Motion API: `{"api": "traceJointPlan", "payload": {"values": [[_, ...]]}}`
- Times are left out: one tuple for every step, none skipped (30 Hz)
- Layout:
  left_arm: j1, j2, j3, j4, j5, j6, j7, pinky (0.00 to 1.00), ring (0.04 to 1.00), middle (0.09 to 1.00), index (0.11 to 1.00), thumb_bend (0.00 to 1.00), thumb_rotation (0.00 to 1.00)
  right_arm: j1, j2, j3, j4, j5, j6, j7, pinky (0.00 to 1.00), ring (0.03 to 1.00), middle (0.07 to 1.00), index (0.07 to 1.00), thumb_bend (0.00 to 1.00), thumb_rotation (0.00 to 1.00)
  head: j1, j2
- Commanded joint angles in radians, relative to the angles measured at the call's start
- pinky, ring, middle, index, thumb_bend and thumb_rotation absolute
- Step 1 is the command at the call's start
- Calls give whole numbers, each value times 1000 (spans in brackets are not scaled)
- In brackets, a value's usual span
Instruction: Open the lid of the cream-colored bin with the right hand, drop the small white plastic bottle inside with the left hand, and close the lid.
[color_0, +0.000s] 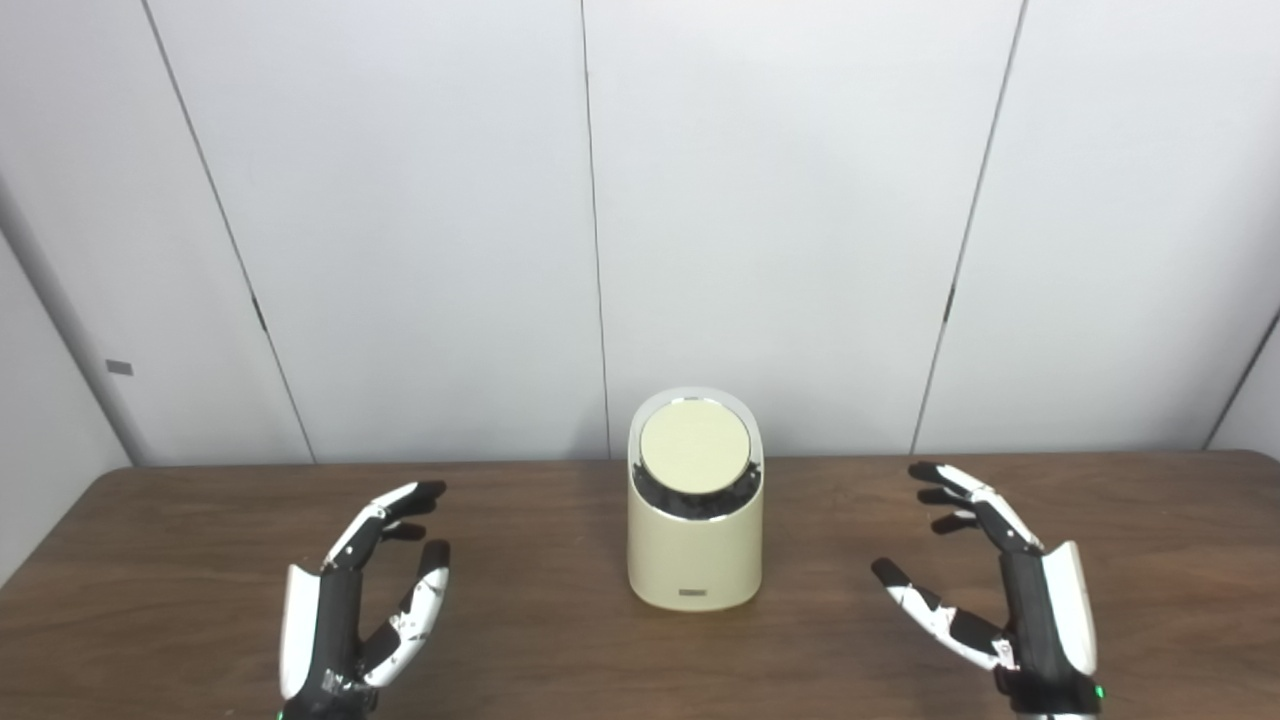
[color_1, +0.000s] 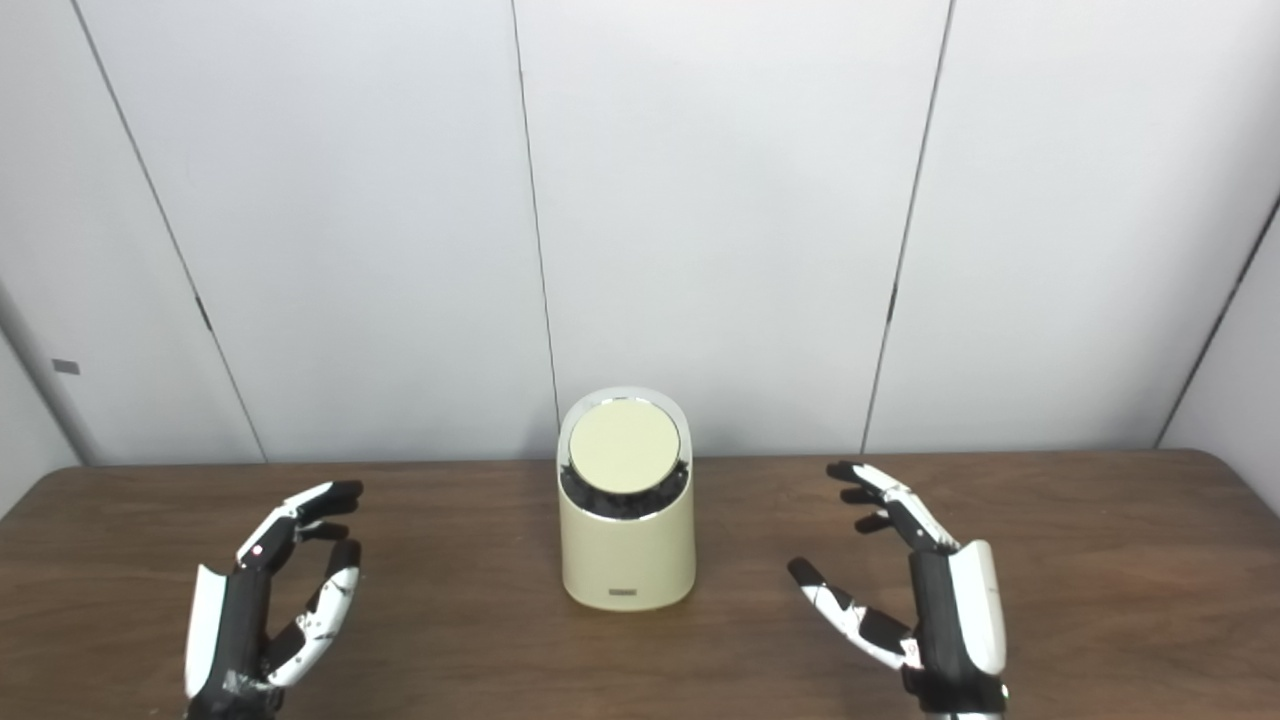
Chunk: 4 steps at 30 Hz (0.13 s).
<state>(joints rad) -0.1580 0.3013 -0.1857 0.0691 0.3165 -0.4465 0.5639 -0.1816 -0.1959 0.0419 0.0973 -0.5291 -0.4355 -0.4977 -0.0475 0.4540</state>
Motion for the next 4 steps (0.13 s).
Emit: {"api": "traceJointPlan", "payload": {"values": [[-38, 20, -1, -15, 12, -23, 28, 616, 718, 746, 734, 298, 521, -3, -26, -5, -7, 7, -34, -20, 559, 696, 760, 724, 339, 232, -1, 0], [-36, 20, -1, -18, 3, -23, 25, 616, 719, 746, 734, 297, 527, -1, -28, -5, -10, 15, -34, -14, 561, 698, 760, 724, 339, 243, -2, 1], [-33, 21, -2, -22, -7, -23, 19, 618, 720, 747, 734, 298, 531, 1, -30, -3, -13, 23, -34, -11, 562, 700, 764, 727, 338, 267, -2, 2], [-32, 22, -2, -25, -14, -23, 14, 620, 720, 748, 736, 294, 538, 2, -33, -2, -15, 30, -34, -9, 567, 705, 767, 725, 337, 291, -1, 2]]}}
